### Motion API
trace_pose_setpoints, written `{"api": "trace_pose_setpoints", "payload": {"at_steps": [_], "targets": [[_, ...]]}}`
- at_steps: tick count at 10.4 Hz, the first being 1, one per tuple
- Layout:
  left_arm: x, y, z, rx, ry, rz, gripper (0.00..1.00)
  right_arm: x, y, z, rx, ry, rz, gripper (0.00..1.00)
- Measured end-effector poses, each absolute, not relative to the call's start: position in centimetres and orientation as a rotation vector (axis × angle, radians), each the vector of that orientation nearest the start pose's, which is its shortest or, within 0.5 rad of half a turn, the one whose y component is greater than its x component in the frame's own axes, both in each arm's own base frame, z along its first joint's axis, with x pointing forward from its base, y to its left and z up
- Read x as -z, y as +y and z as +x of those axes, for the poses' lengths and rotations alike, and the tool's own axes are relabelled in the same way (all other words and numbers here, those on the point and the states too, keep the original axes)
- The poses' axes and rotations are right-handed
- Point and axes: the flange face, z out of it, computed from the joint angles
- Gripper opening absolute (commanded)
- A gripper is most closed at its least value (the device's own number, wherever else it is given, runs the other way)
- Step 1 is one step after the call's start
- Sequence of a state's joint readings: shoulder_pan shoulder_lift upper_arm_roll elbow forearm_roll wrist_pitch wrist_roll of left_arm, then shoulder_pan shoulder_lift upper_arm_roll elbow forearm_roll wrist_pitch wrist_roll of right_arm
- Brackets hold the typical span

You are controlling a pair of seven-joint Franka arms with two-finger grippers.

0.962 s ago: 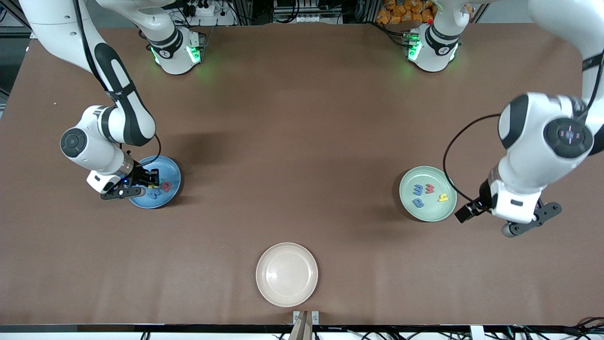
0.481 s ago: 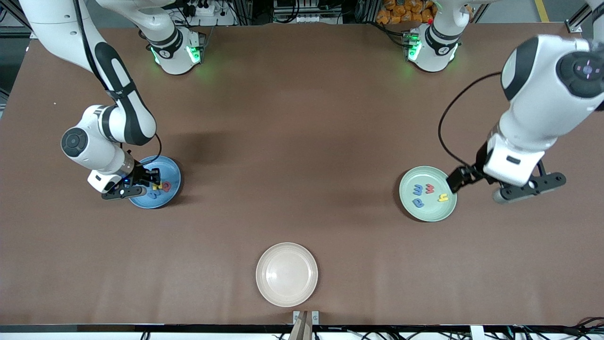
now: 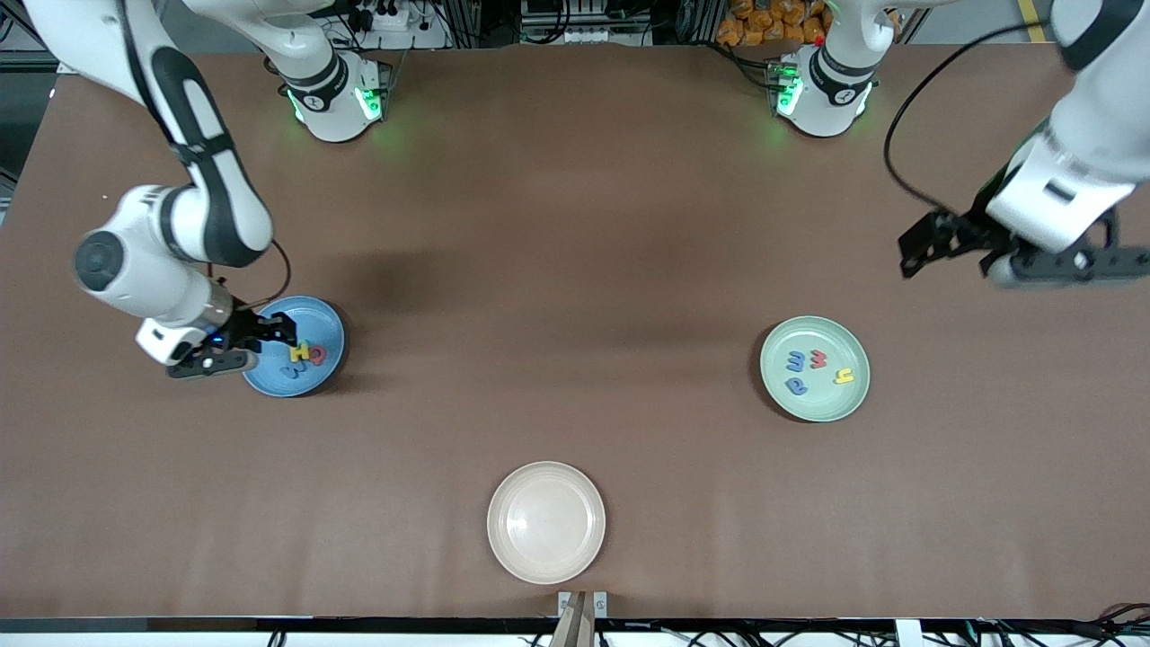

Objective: Sort uppercase to blue plate, lowercase to green plate

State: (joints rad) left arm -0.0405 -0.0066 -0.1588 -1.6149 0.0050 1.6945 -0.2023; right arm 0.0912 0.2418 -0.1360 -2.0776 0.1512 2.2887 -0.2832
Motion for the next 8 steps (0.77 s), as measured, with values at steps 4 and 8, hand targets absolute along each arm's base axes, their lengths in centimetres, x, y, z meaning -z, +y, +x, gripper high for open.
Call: {"api": "trace_pose_setpoints", "payload": {"at_steps": [4, 8], "targets": [[-62.2, -10.9, 54.3, 0.098, 0.011, -3.143, 1.0, -45.7, -2.3, 61.3, 0.012, -0.159, -3.145, 0.69], [-62.4, -10.5, 54.4, 0.096, 0.013, -3.143, 1.0, -55.9, -1.0, 60.9, -0.088, -0.163, -3.15, 0.72]]}}
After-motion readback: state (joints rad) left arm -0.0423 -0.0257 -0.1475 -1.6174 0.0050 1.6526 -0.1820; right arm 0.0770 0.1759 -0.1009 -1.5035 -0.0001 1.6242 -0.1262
